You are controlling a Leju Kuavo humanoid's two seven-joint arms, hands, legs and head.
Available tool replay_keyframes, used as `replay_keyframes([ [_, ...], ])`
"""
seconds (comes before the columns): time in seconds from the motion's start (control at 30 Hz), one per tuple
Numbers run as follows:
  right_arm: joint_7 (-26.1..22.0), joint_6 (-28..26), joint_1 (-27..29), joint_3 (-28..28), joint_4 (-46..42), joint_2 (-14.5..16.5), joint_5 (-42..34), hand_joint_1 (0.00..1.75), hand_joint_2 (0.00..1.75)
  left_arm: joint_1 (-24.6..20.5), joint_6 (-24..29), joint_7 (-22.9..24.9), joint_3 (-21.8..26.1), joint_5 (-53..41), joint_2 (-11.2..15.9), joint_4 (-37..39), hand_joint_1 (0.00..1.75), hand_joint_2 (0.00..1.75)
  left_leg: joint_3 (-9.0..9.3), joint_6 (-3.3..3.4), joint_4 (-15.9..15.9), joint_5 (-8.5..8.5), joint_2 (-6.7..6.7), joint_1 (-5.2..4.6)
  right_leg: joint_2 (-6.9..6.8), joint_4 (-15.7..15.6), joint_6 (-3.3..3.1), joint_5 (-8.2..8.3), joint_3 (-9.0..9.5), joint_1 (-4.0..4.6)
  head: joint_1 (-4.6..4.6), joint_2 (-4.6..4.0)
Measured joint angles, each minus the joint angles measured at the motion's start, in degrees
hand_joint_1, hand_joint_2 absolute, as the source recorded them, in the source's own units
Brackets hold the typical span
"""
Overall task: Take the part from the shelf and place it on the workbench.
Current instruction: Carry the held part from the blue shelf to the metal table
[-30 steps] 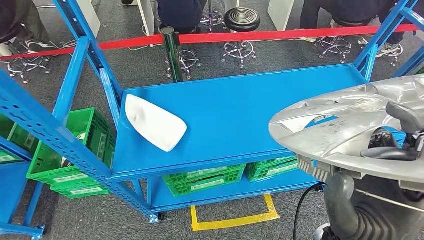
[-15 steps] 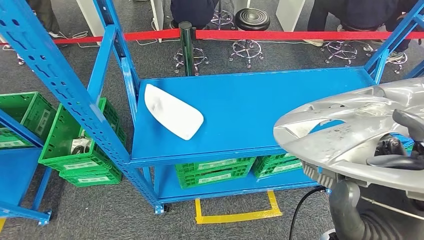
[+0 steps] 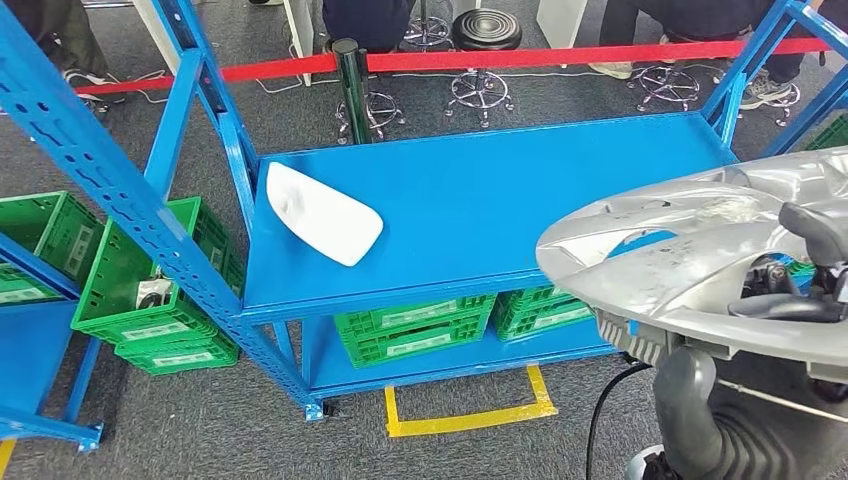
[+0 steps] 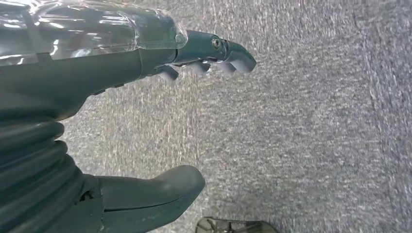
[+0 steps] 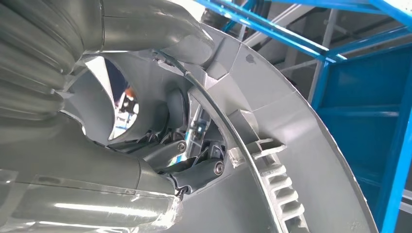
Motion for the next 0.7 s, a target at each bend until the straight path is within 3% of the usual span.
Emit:
replay_keyframes([
  [0.07, -0.11, 0.01, -0.6, 0.05, 0.15, 0.01, -1.18, 1.75, 1.75, -0.14, 0.18, -0.17, 0.01, 0.01, 0.25, 0.01, 0.0, 1.75, 4.3, 0.2, -7.04, 2.0, -0.04, 0.08, 0.02, 0.82, 0.46, 0.04, -0.72, -0.01, -0.15, 0.0],
  [0.1, -0.17, 0.01, -0.88, 0.1, 0.2, 0.01, -1.69, 1.75, 1.75, -0.21, 0.23, -0.08, 0.01, 0.02, 0.34, 0.01, 0.0, 1.75, 5.39, 0.46, -9.08, 2.33, -0.08, -0.01, 0.03, 1.1, 0.82, 0.14, -0.95, 0.01, -0.19, 0.0],
  [0.2, -0.48, 0.01, -1.21, 0.22, 0.34, 0.0, -2.56, 1.75, 1.75, -0.29, 0.31, 0.96, 0.03, 0.07, 0.41, 0.03, 0.0, 1.75, 5.16, 1.7, -9.96, 2.77, -0.12, -0.24, 0.08, 1.34, 1.99, 0.59, -1.38, -0.1, -0.15, 0.0],
  [0.23, -0.67, 0.01, -1.21, 0.25, 0.42, 0.01, -2.7, 1.75, 1.75, -0.31, 0.31, 1.55, 0.04, 0.07, 0.4, 0.04, 0.0, 1.75, 4.92, 2.21, -10.09, 3.1, -0.08, -0.19, 0.14, 1.8, 2.34, 0.02, -1.68, -0.17, -0.09, 0.0],
  [0.3, -1.16, 0.01, -1.19, 0.31, 0.59, -0.01, -2.91, 1.75, 1.75, -0.34, 0.31, 2.69, 0.06, 0.07, 0.39, 0.05, 0.0, 1.75, 4.18, 3.17, -10.35, 3.91, 0.03, -0.05, 0.26, 5.67, 2.93, -3.5, -3.21, -0.28, 0.39, 0.0],
  [0.37, -1.51, 0.01, -1.12, 0.38, 0.81, -0.01, -2.94, 1.75, 1.75, -0.33, 0.31, 3.4, 0.08, 0.07, 0.43, 0.05, 0.0, 1.75, 3.14, 3.58, -10.29, 4.63, 0.13, -0.2, 0.29, 12.78, 3.32, -8.21, -5.53, -0.32, 1.1, 0.0],
  [0.4, -1.61, 0.01, -1.03, 0.43, 0.93, -0.01, -2.86, 1.75, 1.75, -0.32, 0.3, 3.62, 0.08, 0.07, 0.45, 0.05, 0.0, 1.75, 2.62, 3.64, -10.26, 4.99, 0.17, -0.3, 0.29, 15.54, 3.39, -9.48, -6.19, -0.32, 1.32, 0.0],
  [0.43, -1.66, 0.01, -0.91, 0.48, 1.04, -0.01, -2.64, 1.75, 1.75, -0.31, 0.27, 3.75, 0.09, 0.07, 0.45, 0.05, 0.0, 1.75, 2.13, 3.64, -10.24, 5.33, 0.18, -0.4, 0.29, 16.51, 3.35, -9.59, -6.0, -0.31, 1.46, 0.0],
  [0.47, -1.64, 0.01, -0.78, 0.5, 1.13, -0.01, -2.27, 1.75, 1.75, -0.3, 0.2, 3.72, 0.1, 0.07, 0.44, 0.05, 0.0, 1.75, 1.73, 3.59, -10.22, 5.65, 0.16, -0.5, 0.29, 15.4, 3.19, -8.65, -4.83, -0.29, 1.56, 0.0],
  [0.5, -1.55, 0.01, -0.68, 0.51, 1.16, -0.01, -1.68, 1.75, 1.75, -0.29, 0.1, 3.44, 0.1, 0.07, 0.39, 0.05, 0.0, 1.75, 1.44, 3.51, -10.21, 5.93, 0.12, -0.59, 0.29, 12.36, 2.92, -7.03, -2.74, -0.23, 1.7, 0.0],
  [0.57, -0.95, 0.01, -0.56, 0.49, 0.98, -0.02, -0.19, 1.75, 1.75, -0.29, -0.12, 2.08, 0.1, 0.05, 0.11, 0.06, 0.0, 1.75, 1.06, 3.2, -10.18, 6.42, 0.05, -0.77, 0.3, 4.06, 2.12, -4.25, 2.34, -0.01, 1.97, 0.0],
  [0.6, -0.56, 0.01, -0.47, 0.48, 0.81, -0.03, 0.43, 1.75, 1.75, -0.3, -0.19, 1.27, 0.09, 0.05, -0.1, 0.07, 0.0, 1.75, 0.91, 2.93, -10.15, 6.69, 0.05, -0.84, 0.31, 1.05, 1.79, -3.64, 4.03, 0.13, 2.03, 0.0],
  [0.63, -0.14, 0.01, -0.32, 0.48, 0.64, -0.03, 0.9, 1.75, 1.75, -0.3, -0.22, 0.59, 0.09, 0.04, -0.34, 0.07, 0.0, 1.75, 0.75, 2.61, -10.13, 6.96, 0.09, -0.87, 0.32, -0.66, 1.56, -3.52, 4.91, 0.27, 2.06, 0.0],
  [0.7, 0.63, 0.01, 0.01, 0.51, 0.45, -0.07, 1.44, 1.75, 1.75, -0.28, -0.23, 0.09, 0.09, 0.04, -0.76, 0.08, 0.0, 1.75, 0.51, 1.9, -10.15, 7.54, 0.19, -0.86, 0.33, -1.38, 1.21, -3.24, 4.76, 0.37, 2.01, 0.0],
])
